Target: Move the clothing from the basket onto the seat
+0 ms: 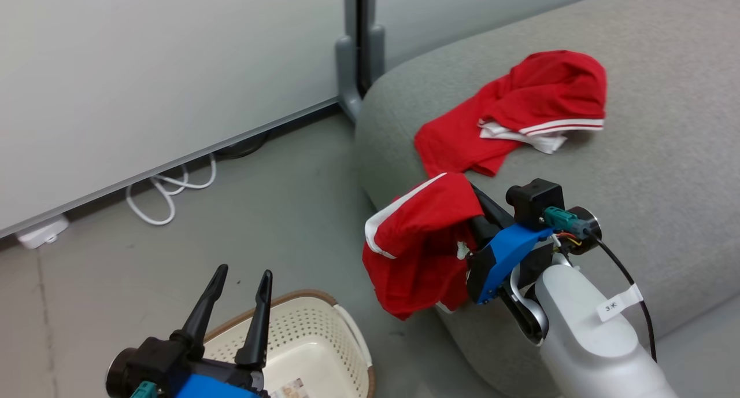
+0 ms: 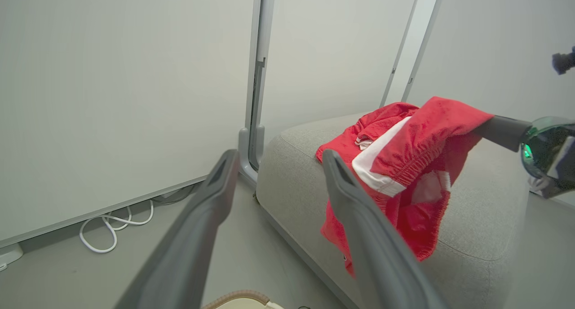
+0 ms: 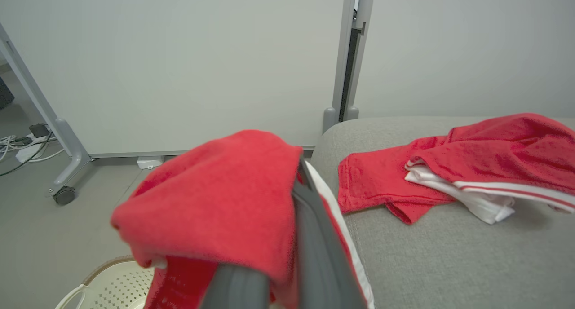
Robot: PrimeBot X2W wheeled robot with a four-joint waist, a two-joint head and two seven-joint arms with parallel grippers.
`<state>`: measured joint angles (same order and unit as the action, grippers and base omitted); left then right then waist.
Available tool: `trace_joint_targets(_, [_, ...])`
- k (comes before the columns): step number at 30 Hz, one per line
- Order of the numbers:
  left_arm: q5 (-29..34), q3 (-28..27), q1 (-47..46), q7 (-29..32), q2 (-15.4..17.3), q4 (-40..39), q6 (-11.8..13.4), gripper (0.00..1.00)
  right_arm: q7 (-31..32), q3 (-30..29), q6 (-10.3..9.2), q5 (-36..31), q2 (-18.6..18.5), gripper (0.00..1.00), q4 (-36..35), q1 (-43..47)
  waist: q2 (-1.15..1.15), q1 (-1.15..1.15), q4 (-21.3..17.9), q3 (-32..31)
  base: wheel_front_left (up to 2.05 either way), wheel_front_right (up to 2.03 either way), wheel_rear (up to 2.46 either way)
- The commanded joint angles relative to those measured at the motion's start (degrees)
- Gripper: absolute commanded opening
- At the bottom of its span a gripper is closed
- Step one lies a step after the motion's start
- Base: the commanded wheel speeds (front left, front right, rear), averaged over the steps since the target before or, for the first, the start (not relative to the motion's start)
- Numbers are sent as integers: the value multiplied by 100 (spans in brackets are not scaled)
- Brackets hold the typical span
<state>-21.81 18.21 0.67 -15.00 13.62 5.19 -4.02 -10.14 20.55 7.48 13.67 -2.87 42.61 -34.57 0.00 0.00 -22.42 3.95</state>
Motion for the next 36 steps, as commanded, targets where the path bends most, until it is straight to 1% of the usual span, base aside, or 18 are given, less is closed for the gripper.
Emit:
trace_joint_targets(1, [59,-83,50,-26,-30,23,-49,100,7,-25,3,4,-3,0,-41,80,0,0,-252,45,0,0,0])
trace_joint_targets(8, [304,-385,180,-26,-208,169,-242,100,25,-186,3,-30,0,0,-187,227,0,0,-774,181,0,0,0])
trace_joint_targets(11, [391,-376,58,-26,-236,230,-298,100,7,-349,3,-91,-3,0,-237,270,0,0,-877,281,0,0,0])
trace_joint_targets(18, [434,-238,-233,-27,-183,414,-354,100,-33,-737,3,-226,-1,0,-414,455,0,0,-932,427,0,0,0])
trace_joint_targets(24, [375,-120,-335,-27,-129,453,-361,100,21,-852,3,-260,-1,0,-581,571,0,0,-937,476,0,0,0])
trace_joint_targets(27, [360,-66,-338,-27,-86,434,-362,100,82,-784,3,-284,1,0,-624,559,0,0,-929,504,0,0,0])
trace_joint_targets(30, [359,-62,-326,-27,-62,385,-362,100,143,-726,3,-238,-2,0,-641,438,0,0,-923,571,0,0,0])
trace_joint_targets(32, [362,-150,-296,-27,-67,329,-346,100,197,-664,3,-18,0,0,-683,297,0,0,-921,664,0,0,0])
trace_joint_targets(35, [450,-162,-356,-27,-1,199,-346,100,284,-801,3,164,-3,0,-768,-148,0,0,-831,963,0,0,0])
trace_joint_targets(36, [450,-162,-356,-27,-1,199,-346,100,284,-801,3,164,-3,0,-768,-148,0,0,-831,963,0,0,0])
